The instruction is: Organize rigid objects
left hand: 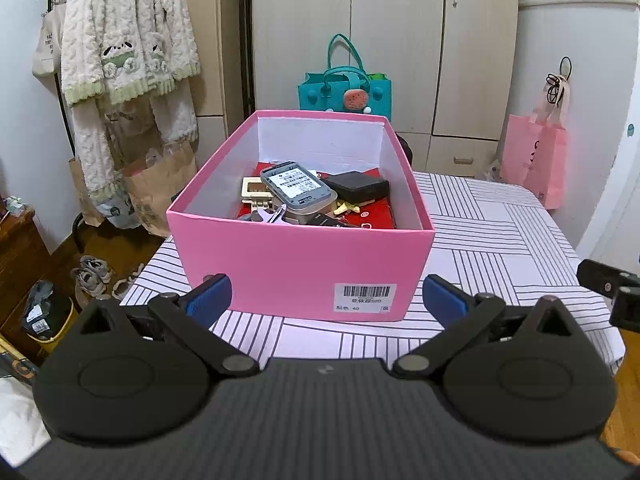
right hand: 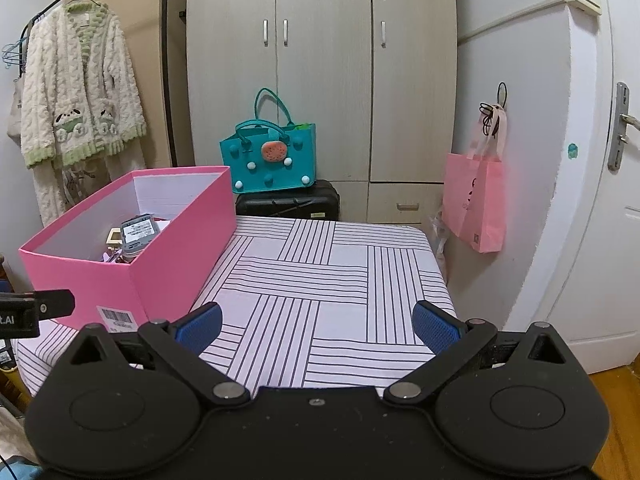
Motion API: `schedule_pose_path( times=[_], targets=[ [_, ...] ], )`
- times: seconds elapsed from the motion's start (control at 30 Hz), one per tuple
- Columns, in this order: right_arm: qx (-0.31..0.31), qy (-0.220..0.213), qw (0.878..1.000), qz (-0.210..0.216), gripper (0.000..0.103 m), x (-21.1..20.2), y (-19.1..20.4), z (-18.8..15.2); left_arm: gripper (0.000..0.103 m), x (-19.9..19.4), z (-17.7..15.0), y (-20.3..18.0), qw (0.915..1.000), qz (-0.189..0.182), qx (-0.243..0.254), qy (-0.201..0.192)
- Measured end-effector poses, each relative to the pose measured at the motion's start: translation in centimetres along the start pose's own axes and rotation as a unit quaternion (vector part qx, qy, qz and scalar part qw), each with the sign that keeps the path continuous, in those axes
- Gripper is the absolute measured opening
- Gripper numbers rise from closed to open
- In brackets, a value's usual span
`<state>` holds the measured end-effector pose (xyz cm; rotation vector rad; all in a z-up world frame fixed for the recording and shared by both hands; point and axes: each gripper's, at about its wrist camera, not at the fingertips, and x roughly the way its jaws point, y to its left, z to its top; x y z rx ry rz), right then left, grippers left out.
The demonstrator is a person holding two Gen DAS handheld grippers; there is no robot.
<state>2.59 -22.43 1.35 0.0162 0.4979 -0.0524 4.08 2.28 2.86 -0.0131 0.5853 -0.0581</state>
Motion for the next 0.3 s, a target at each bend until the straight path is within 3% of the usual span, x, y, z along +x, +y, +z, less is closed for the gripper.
schedule_pose_path(
  times=[0.3],
  targets=[
    [0.001,0.003,1.000,-0.004,0.103,0.21,-0.02,-0.07,0.103,-0.35,-0.13,0.28,1.0000,0.004,-0.007,-0.004]
  ],
)
